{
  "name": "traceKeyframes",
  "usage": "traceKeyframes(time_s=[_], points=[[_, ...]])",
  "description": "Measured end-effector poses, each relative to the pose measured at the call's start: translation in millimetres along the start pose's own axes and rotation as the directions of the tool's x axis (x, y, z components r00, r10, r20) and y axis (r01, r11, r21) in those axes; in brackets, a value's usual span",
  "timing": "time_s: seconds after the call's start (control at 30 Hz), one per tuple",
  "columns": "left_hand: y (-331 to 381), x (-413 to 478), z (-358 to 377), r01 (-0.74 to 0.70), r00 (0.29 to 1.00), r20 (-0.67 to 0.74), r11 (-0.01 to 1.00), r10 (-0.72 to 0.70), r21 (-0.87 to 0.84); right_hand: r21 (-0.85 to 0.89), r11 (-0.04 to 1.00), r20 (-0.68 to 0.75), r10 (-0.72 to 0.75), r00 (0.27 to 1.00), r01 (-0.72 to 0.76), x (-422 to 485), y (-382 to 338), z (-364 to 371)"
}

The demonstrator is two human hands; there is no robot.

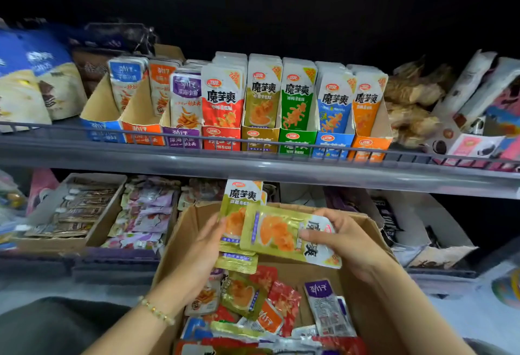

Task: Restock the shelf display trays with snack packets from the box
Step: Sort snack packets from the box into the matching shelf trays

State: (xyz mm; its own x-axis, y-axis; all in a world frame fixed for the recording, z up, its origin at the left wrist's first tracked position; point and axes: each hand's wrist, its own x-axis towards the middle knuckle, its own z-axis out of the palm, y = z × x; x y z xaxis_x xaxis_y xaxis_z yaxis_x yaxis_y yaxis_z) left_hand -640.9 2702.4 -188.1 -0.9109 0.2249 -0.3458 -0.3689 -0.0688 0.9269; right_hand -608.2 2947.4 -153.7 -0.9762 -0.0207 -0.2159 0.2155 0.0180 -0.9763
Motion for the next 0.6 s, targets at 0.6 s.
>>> traceKeyframes(time_s=[0.6], points=[[29.0,-13.5,9.8,-0.315,0.939,0.233,0.906,0.254,0.281,-0.364,0.917,-0.317,-0.286,0.904,0.163,46.3,-11.2,73.5]])
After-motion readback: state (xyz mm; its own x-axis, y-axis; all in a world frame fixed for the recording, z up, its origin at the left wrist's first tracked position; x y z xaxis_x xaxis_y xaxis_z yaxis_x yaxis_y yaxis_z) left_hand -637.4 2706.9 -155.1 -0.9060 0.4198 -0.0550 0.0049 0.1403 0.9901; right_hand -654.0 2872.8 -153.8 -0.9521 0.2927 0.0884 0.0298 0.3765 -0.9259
